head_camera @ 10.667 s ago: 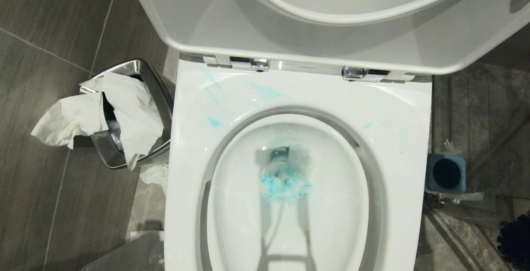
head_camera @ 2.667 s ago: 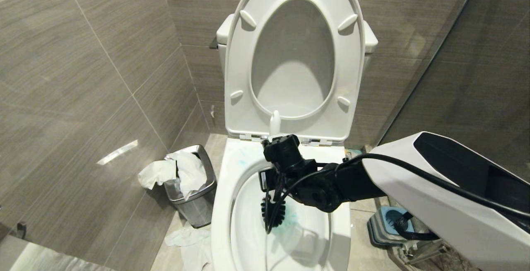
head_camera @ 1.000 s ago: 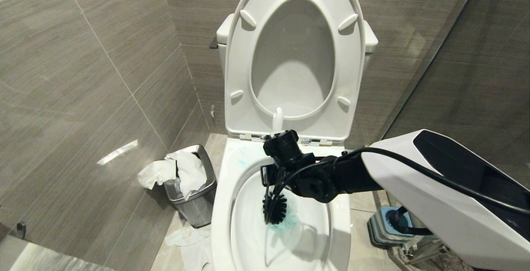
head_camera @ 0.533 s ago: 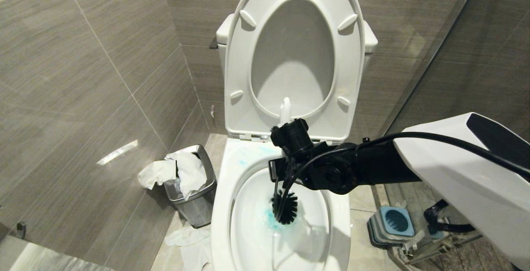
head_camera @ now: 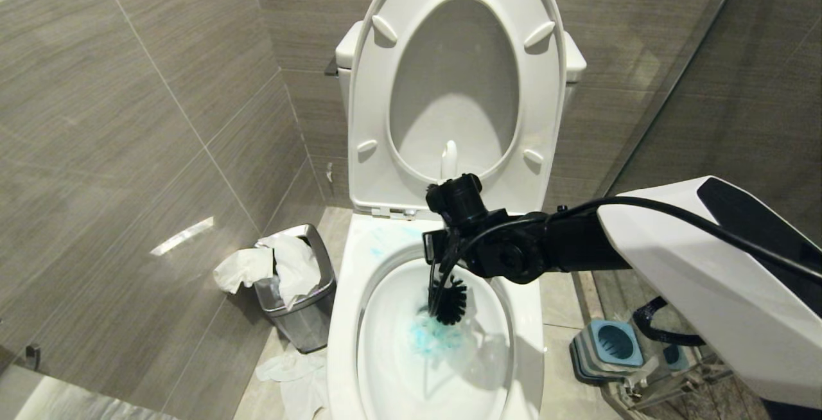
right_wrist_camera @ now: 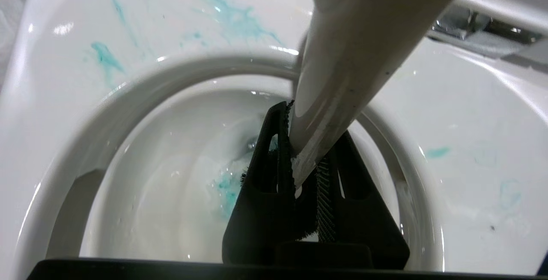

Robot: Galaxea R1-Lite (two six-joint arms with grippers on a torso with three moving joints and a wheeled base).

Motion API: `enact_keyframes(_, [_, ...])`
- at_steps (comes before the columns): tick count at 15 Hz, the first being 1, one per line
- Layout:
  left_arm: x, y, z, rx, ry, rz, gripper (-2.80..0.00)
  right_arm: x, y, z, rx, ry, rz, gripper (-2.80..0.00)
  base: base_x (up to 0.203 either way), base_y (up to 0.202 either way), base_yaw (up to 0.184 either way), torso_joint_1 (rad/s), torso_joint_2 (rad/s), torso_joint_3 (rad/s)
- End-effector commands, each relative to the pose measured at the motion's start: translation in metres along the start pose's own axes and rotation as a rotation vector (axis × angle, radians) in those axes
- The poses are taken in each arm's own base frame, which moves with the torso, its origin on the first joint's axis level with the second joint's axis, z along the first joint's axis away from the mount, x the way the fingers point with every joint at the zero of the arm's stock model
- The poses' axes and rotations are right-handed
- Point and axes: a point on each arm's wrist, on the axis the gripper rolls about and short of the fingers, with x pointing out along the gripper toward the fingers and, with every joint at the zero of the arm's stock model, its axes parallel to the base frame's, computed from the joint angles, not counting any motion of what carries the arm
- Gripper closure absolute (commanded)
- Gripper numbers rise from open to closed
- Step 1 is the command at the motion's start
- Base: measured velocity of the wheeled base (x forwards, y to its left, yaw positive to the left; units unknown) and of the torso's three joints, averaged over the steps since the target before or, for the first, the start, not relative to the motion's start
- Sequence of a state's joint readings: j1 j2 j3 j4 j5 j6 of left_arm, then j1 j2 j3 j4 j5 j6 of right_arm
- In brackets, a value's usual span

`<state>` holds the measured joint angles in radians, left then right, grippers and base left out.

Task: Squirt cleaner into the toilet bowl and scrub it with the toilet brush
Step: Scrub the toilet bowl

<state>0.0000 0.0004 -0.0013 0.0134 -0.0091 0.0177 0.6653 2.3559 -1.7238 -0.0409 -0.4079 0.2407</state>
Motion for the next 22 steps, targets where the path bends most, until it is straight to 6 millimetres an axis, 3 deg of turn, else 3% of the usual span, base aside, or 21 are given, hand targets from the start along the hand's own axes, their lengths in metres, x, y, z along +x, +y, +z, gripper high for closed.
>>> enact_keyframes(1, [0.0, 0.0, 0.0, -0.001, 0.0, 0.0, 0.0, 0.019, 0.006, -0.003, -0.008, -0.012, -0.012, 0.0, 0.0, 0.0, 0.0, 0.0, 0.0, 0.0])
enact_keyframes(8, [0.0, 0.0, 0.0, -0.001, 0.0, 0.0, 0.0, 0.01, 0.057, -0.011, -0.049, -0.04, 0.088, 0.0, 0.0, 0.0, 0.0, 0.0, 0.0, 0.0])
enact_keyframes(11, [0.0, 0.0, 0.0, -0.011, 0.0, 0.003, 0.0, -0.001, 0.068, -0.017, -0.04, -0.024, 0.111, 0.0, 0.0, 0.0, 0.0, 0.0, 0.0, 0.0])
enact_keyframes(18, [0.0, 0.0, 0.0, -0.015, 0.0, 0.005, 0.0, -0.07, 0.067, -0.044, -0.037, 0.082, 0.154, 0.0, 0.0, 0.0, 0.0, 0.0, 0.0, 0.0])
enact_keyframes(22, [0.0, 0.0, 0.0, -0.015, 0.0, 0.005, 0.0, -0.085, 0.051, -0.046, -0.012, 0.076, 0.144, 0.0, 0.0, 0.0, 0.0, 0.0, 0.0, 0.0])
